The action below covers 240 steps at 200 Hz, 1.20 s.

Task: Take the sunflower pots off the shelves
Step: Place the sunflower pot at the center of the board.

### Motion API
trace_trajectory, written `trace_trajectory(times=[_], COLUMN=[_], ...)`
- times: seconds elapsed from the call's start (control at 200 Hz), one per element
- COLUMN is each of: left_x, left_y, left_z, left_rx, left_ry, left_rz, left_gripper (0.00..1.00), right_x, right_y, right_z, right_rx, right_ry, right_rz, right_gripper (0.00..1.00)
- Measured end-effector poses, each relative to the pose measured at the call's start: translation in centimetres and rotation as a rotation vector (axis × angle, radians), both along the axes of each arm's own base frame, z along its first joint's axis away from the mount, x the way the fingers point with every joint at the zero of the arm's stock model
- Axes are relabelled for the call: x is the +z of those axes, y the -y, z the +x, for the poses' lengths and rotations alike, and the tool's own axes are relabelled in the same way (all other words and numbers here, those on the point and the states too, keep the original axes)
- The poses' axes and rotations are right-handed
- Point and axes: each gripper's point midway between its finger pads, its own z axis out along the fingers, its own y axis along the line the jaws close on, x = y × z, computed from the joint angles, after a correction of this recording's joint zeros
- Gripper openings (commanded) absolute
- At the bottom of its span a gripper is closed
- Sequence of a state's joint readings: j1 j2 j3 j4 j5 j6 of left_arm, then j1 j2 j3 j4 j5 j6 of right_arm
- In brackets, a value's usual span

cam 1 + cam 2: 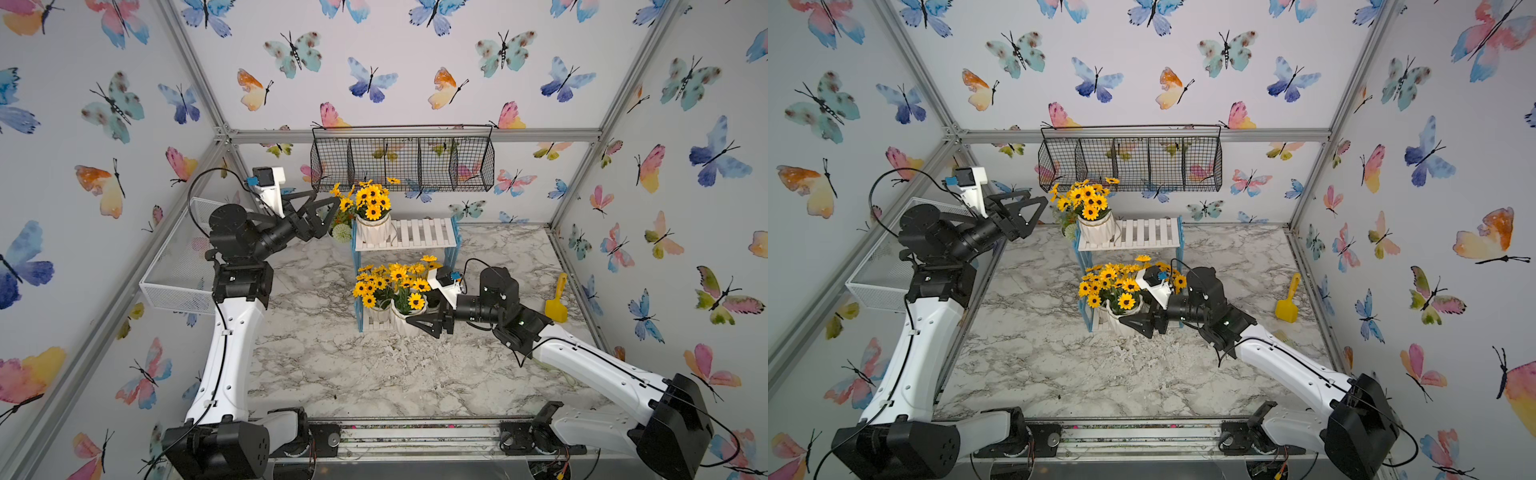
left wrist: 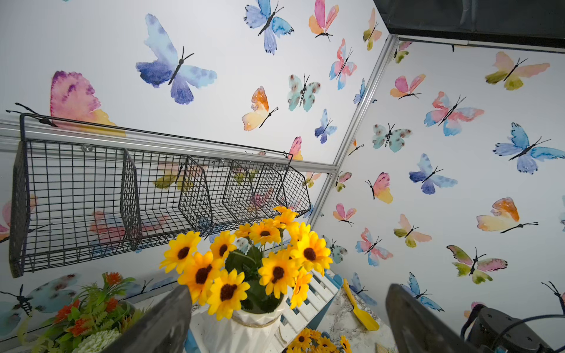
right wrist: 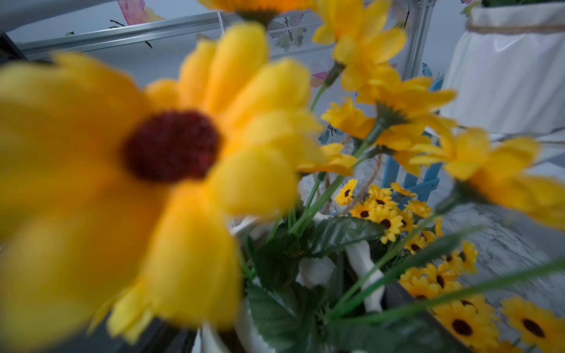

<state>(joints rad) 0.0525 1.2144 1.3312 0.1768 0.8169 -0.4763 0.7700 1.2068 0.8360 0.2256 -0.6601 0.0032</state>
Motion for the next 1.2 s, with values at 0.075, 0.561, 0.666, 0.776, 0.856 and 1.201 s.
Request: trace_trajectory(times=[0.075,0.561,0.666,0.776,0.856,1.201], left_x=[-0.1,0.0,-0.2,-0.3,-0.4,-0.5], left_y=[0.0,0.0,0.0,0.0,0.0,0.0], left_z=[0.0,0.6,1.0,1.0,1.1,1.1], left_rx=[0.000,-0.008,-0.010,-0.010,-0.011,-0.010], left_ry=[-0.003,-0.018,-0.029,-0.028,-0.027,-0.020], left_rz=[0.000,-0.012,-0.015,-0.016,-0.017,-0.017], left_gripper=[0.98,0.98,0.98,0.98,0.98,0.98], right_x=[-1.0,-9.0,-11.0,-13.0,-14.3,-16.4], right_y=[-0.2,-1.5,-2.2,-2.9,-3.4,-4.9], right_z=[-0.5,-3.5,-4.4,-5.1,-5.3,-4.3], right_rx=[0.008,0.017,0.026,0.034,0.033,-0.016], right_ry=[-0.007,-0.056,-0.068,-0.084,-0.095,-0.101], right_rz=[-0.003,-0.029,-0.049,-0.073,-0.084,-0.066], right_gripper=[0.02,0.02,0.02,0.02,0.02,0.02])
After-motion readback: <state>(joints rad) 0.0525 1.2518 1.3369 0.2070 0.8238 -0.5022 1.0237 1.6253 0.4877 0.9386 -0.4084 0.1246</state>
